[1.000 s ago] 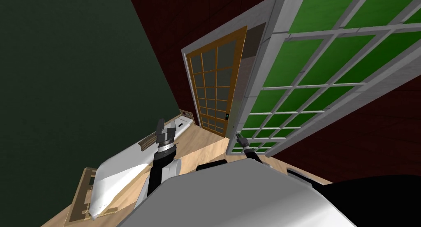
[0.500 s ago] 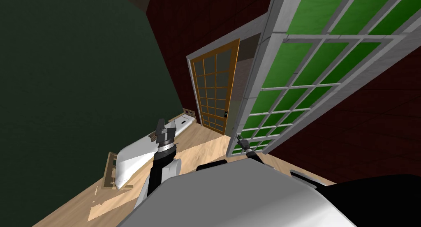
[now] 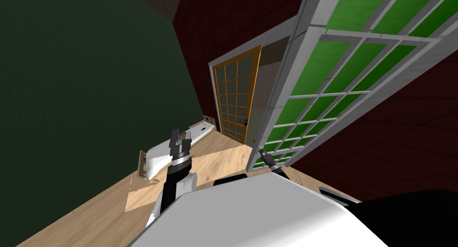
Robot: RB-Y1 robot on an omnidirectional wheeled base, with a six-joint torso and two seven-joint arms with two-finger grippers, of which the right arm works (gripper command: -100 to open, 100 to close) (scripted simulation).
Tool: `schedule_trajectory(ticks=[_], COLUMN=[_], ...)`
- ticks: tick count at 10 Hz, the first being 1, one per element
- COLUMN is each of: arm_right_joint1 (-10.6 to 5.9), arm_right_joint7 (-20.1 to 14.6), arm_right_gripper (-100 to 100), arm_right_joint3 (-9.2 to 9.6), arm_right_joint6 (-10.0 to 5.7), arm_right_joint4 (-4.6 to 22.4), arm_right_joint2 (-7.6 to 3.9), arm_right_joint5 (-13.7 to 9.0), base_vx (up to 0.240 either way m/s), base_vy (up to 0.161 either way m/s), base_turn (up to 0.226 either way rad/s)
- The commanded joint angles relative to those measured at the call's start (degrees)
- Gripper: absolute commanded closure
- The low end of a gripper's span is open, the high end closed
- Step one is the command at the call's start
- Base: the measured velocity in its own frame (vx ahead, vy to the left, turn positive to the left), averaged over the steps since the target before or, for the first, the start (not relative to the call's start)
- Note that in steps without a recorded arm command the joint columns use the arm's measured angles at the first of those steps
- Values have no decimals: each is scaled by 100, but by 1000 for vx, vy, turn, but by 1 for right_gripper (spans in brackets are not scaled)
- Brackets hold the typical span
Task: Pull the door open
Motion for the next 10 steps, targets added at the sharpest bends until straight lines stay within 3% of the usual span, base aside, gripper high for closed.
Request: schedule_trajectory(ticks=[1,2,3,10], arm_right_joint1=[107,129,125,180], arm_right_joint7=[-54,-94,-29,-330], arm_right_gripper=[100,100,100,100], arm_right_joint3=[124,179,134,494], arm_right_joint6=[-126,-191,-108,-578], arm_right_joint4=[-88,-78,-139,172], arm_right_joint2=[-115,-148,-134,-227], arm_right_joint5=[18,31,16,69], base_vx=[-234,-207,-93,-202], base_vy=[-44,-72,-33,-67], base_turn=[112,65,10,160])
